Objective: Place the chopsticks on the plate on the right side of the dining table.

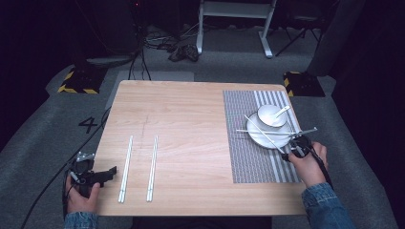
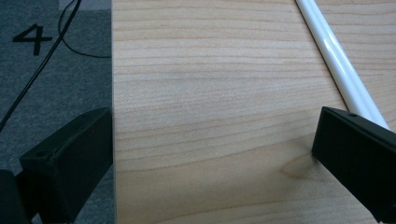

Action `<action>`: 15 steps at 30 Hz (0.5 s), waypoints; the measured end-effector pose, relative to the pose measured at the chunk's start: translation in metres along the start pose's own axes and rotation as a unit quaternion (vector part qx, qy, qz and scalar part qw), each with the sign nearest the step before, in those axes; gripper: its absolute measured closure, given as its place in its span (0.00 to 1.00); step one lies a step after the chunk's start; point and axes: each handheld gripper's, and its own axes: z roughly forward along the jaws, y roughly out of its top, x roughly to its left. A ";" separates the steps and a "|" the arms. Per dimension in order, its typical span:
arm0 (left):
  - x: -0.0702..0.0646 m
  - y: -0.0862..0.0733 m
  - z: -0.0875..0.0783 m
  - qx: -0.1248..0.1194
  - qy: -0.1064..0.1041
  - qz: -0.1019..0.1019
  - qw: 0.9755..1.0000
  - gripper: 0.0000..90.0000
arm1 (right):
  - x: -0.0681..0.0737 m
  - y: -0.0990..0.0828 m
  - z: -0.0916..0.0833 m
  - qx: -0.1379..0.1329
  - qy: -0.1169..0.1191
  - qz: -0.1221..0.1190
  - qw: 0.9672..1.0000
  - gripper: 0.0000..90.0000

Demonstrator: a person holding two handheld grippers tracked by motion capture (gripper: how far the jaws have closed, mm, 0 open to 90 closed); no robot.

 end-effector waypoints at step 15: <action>-0.009 -0.002 -0.003 -0.017 0.027 0.039 0.999 0.00 | -0.016 0.003 0.004 -0.001 -0.009 0.023 1.000 0.57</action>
